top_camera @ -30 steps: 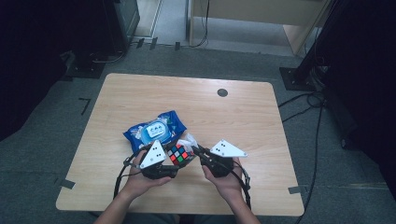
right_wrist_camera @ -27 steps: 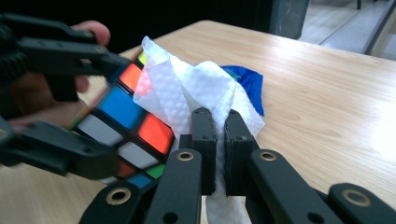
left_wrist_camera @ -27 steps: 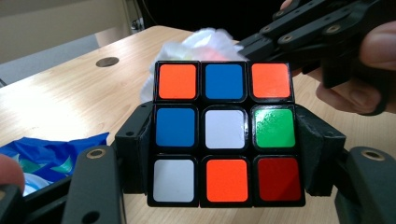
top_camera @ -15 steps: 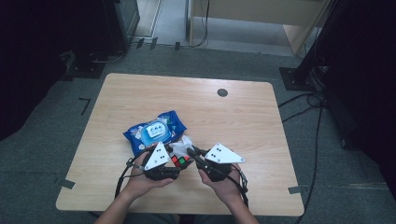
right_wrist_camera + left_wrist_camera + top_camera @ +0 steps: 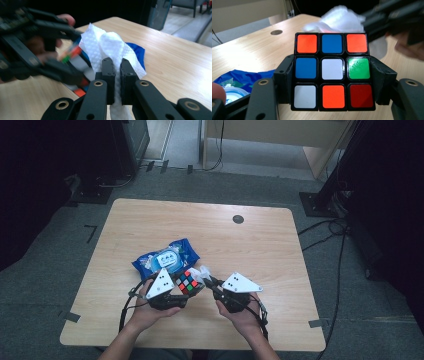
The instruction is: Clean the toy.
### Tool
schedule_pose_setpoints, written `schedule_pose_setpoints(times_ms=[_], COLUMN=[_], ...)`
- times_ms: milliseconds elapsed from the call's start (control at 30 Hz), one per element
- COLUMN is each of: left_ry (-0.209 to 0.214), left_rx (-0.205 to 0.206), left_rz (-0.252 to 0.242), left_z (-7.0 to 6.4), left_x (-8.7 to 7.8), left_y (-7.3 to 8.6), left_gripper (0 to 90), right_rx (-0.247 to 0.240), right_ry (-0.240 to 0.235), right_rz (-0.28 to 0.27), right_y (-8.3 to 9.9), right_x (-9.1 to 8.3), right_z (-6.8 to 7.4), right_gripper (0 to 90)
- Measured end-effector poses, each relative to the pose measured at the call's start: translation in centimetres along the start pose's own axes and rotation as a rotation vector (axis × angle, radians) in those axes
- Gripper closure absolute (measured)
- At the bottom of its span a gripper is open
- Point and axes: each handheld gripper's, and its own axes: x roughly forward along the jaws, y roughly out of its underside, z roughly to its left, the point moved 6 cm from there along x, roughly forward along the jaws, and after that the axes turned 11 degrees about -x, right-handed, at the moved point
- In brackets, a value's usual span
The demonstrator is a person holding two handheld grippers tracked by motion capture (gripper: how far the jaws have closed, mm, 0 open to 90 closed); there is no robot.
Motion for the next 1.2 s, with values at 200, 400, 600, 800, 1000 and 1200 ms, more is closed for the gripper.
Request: schedule_pose_setpoints(times_ms=[200, 400, 600, 800, 1000, 1200], left_ry=[0.013, 0.023, 0.012, 0.02, -0.02, -0.045], left_rx=[0.017, -0.036, 0.007, -0.009, -0.051, -0.066], left_rz=[-0.003, -0.034, 0.023, -0.021, -0.041, -0.053], left_z=[-0.7, 0.0, -0.6, -0.6, 0.9, 1.5], left_x=[0.1, -0.5, 0.4, 0.0, -0.7, -0.8], left_y=[-0.2, -0.6, 0.2, -0.4, -0.5, -0.5], left_gripper=[34.3, 34.3, 34.4, 34.4, 34.3, 34.3], right_rx=[-0.053, 0.01, -0.015, -0.01, 0.054, 0.129], right_ry=[0.033, 0.053, 0.022, 0.069, 0.146, 0.232], right_rz=[-0.007, 0.051, -0.005, 0.068, 0.181, 0.232], right_y=[-0.5, 1.4, 0.2, 1.5, 5.0, 6.4], right_x=[-0.1, 0.4, 0.1, 0.7, 1.1, 0.7], right_z=[0.4, -1.0, 0.0, -1.0, -3.7, -5.6], right_gripper=[84.8, 85.1, 82.9, 84.9, 85.0, 69.7])
